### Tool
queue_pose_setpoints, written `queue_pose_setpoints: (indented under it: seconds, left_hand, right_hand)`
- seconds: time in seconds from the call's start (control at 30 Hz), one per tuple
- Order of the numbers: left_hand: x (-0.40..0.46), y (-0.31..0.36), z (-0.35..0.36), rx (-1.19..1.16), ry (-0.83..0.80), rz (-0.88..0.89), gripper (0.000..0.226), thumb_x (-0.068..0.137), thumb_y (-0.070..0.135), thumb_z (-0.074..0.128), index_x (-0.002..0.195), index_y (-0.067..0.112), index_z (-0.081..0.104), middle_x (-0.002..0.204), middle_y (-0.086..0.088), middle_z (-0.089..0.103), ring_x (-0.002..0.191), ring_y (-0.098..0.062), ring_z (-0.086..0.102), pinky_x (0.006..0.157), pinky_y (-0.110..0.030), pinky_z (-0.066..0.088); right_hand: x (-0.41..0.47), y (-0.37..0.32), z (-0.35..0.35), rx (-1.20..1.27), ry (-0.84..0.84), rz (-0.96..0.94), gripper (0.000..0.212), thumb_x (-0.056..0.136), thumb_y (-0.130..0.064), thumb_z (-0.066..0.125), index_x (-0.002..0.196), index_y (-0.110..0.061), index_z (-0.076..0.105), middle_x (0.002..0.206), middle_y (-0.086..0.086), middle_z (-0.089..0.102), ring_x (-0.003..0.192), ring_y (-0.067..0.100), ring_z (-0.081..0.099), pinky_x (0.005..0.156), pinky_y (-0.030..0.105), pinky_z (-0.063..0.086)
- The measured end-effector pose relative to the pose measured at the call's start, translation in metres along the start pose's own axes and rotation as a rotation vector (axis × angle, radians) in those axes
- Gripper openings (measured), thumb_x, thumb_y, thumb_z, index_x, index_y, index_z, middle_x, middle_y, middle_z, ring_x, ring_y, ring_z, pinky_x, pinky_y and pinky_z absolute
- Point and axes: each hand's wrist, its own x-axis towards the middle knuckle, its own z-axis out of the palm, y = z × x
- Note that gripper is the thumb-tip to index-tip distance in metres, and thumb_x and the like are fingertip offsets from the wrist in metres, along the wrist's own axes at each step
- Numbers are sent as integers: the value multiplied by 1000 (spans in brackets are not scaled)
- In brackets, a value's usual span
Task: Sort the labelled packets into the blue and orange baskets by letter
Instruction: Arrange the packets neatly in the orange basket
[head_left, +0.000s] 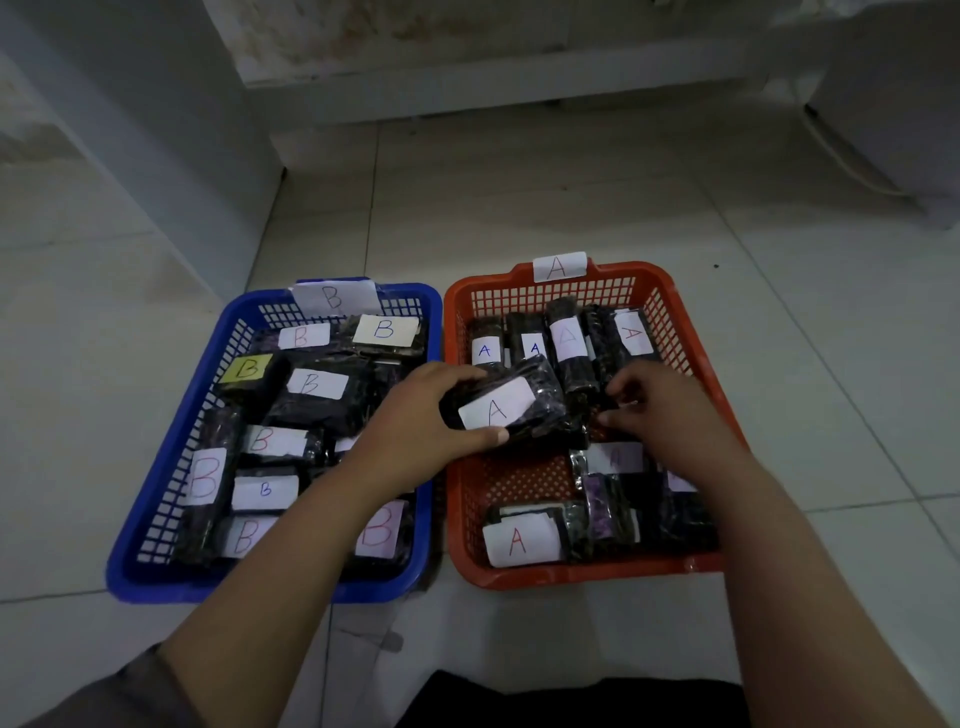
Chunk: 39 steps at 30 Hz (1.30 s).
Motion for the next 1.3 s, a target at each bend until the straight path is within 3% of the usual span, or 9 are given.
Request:
queue_pose_setpoints:
  seconds: [0.1, 0.23, 0.33, 0.5, 0.67, 0.8, 0.93, 1.07, 1.3]
  left_hand:
    - [1, -3, -2, -37, 45, 8, 65, 70, 40, 79, 128, 31, 51, 116, 14, 49, 104, -2, 46, 80, -12, 35]
    - [3, 4, 6, 84, -81, 74, 69, 71, 41, 78, 131, 30, 48, 125, 13, 46, 110, -3, 45, 89, -17, 35]
    - [11, 12, 15, 315, -171, 141, 70, 72, 45, 75, 134, 29, 45, 130, 10, 44, 116, -8, 45, 91, -24, 40]
    - [28, 12, 23, 451, -219, 179, 63, 71, 42, 75, 124, 25, 45, 135, 5, 40, 118, -15, 43, 90, -32, 45]
    - [36, 10, 24, 513, -259, 207, 59, 75, 44, 72, 120, 23, 40, 113, -1, 58, 101, -19, 53, 78, -32, 44]
    - [40, 5, 21, 519, -219, 204, 57, 75, 49, 69, 118, 25, 39, 108, 4, 61, 99, -19, 55, 95, -34, 31]
    - [38, 4, 28, 548, -235, 200, 57, 75, 49, 69, 118, 26, 39, 106, 4, 62, 100, -19, 55, 96, -36, 29]
    - [34, 5, 32, 555, -233, 186, 59, 74, 50, 69, 119, 27, 39, 106, 4, 62, 99, -19, 56, 97, -36, 30]
    - [17, 8, 34, 522, -282, 218, 53, 71, 47, 74, 112, 25, 48, 103, 5, 61, 94, -16, 58, 81, -33, 47]
  right_hand:
    - [-4, 6, -15, -227, 99, -19, 26, 77, -21, 75, 100, -31, 66, 120, 4, 56, 116, 16, 43, 88, 22, 27]
    - [-4, -1, -2, -637, -53, -37, 33, 77, -40, 71, 109, -42, 63, 133, -5, 55, 145, 22, -6, 110, 52, -11]
    - [-6, -3, 9, -733, -208, -31, 40, 79, -42, 67, 118, -40, 60, 143, -9, 45, 141, 29, -25, 96, 64, -28]
    - [-6, -1, 19, -895, -320, -32, 45, 92, -34, 50, 137, -39, 45, 157, -11, 13, 132, 41, -38, 89, 74, -27]
    - [-7, -5, 18, -872, -339, 0, 49, 89, -27, 55, 136, -40, 45, 156, -10, 8, 132, 41, -38, 93, 76, -22]
    - [-7, -3, 5, -759, -336, 40, 27, 78, -30, 71, 102, -41, 65, 147, -18, 28, 138, 33, -31, 91, 70, -25]
    - [-10, 4, -10, -572, -314, 46, 16, 72, -33, 76, 78, -43, 64, 133, -31, 40, 142, 19, -24, 96, 66, -26]
    - [-15, 10, -25, -408, -287, 48, 23, 75, -28, 75, 73, -45, 59, 128, -31, 45, 142, 11, -22, 102, 62, -23]
    - [-17, 14, -30, -272, -224, 46, 17, 88, -27, 62, 84, -42, 54, 138, -11, 47, 145, 12, 0, 111, 59, -12]
